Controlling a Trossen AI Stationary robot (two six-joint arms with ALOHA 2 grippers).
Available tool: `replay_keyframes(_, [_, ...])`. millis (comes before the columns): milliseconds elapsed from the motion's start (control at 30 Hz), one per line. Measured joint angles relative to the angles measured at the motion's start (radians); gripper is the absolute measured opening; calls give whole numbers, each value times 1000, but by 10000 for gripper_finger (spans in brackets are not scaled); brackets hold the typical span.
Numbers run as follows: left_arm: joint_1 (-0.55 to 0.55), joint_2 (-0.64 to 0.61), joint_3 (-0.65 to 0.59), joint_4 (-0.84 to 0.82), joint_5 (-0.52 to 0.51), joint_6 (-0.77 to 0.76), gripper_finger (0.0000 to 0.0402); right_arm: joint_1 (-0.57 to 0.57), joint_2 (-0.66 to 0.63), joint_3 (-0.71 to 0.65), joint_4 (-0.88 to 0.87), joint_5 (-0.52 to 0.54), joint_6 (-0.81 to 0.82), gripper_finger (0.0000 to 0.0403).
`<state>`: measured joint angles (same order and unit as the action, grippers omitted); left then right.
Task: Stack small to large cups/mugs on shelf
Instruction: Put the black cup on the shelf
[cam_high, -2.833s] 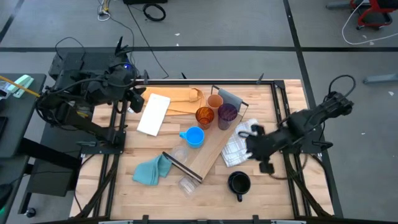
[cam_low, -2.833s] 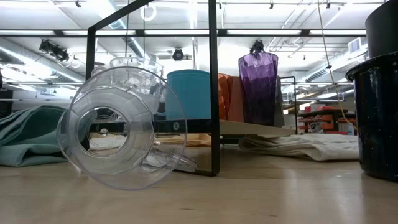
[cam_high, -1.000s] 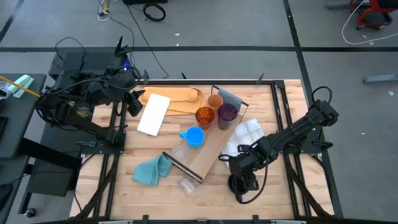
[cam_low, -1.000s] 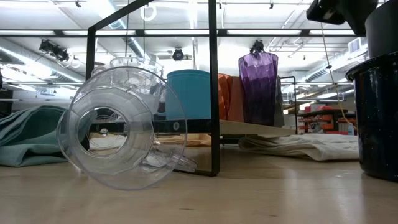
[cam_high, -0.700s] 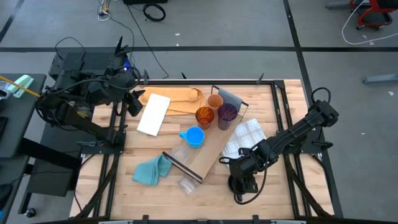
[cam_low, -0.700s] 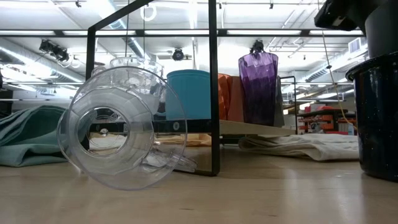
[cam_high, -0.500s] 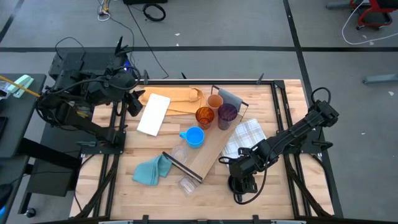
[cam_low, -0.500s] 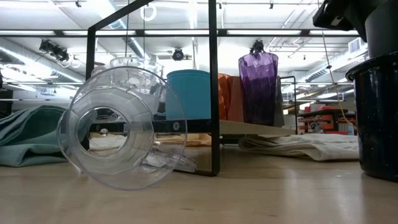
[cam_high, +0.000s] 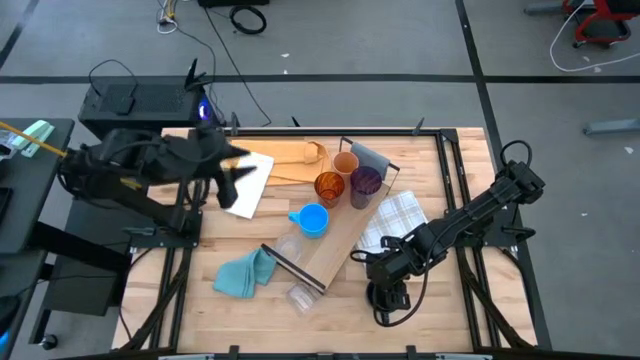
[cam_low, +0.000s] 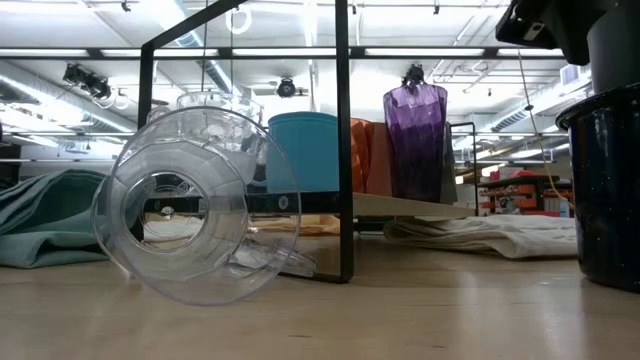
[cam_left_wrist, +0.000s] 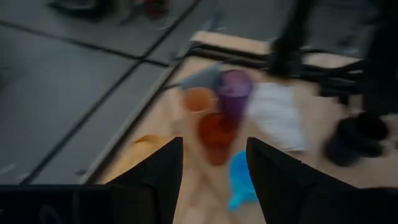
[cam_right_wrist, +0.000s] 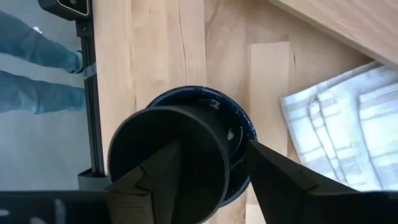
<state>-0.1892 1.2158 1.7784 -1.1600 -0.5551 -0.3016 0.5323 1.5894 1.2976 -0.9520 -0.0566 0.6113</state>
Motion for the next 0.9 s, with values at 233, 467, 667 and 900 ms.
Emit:
replay_keyframes(233, [-33, -125, -237, 237, 188, 33, 180, 0, 0, 0, 1, 0, -2, 177])
replay_keyframes(467, [-33, -219, -391, 227, 187, -17, 180, 0, 0, 0, 1, 0, -3, 177])
replay_keyframes(667, [-35, -259, -502, 295, 201, -28, 177, 0, 0, 0, 1, 0, -4, 176])
replay_keyframes(900, [-39, -275, -611, 422, 220, -13, 180, 0, 0, 0, 5, 0, -1, 172])
